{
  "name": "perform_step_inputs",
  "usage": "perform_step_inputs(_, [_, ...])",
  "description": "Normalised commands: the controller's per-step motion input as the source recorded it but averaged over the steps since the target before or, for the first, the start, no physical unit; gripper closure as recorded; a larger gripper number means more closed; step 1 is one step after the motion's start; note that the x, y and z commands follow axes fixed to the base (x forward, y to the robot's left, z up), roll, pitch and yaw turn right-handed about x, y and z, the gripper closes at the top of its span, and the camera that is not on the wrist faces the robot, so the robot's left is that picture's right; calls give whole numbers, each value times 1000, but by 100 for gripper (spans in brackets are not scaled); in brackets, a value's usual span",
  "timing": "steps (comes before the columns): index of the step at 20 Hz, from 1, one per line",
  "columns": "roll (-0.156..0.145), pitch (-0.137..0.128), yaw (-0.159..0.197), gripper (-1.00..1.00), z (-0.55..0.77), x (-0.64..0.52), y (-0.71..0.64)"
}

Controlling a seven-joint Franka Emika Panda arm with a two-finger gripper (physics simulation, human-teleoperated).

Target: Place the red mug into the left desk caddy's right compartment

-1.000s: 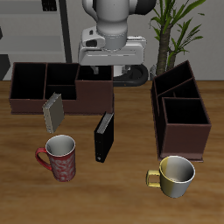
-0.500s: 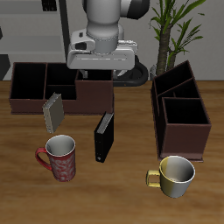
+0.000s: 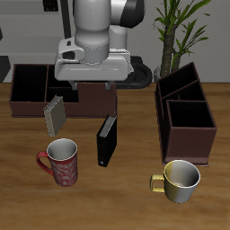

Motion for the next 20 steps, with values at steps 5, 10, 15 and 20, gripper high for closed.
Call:
perform_step_inputs(5, [5, -15, 41, -100, 3, 368, -200])
perform_step_inputs(10, [-36, -21, 22, -100, -38, 343, -217])
perform_step_inputs(15, [34, -23, -9, -100, -91, 179, -13])
perform_step_inputs(20, [16, -10, 1, -100, -266, 262, -35])
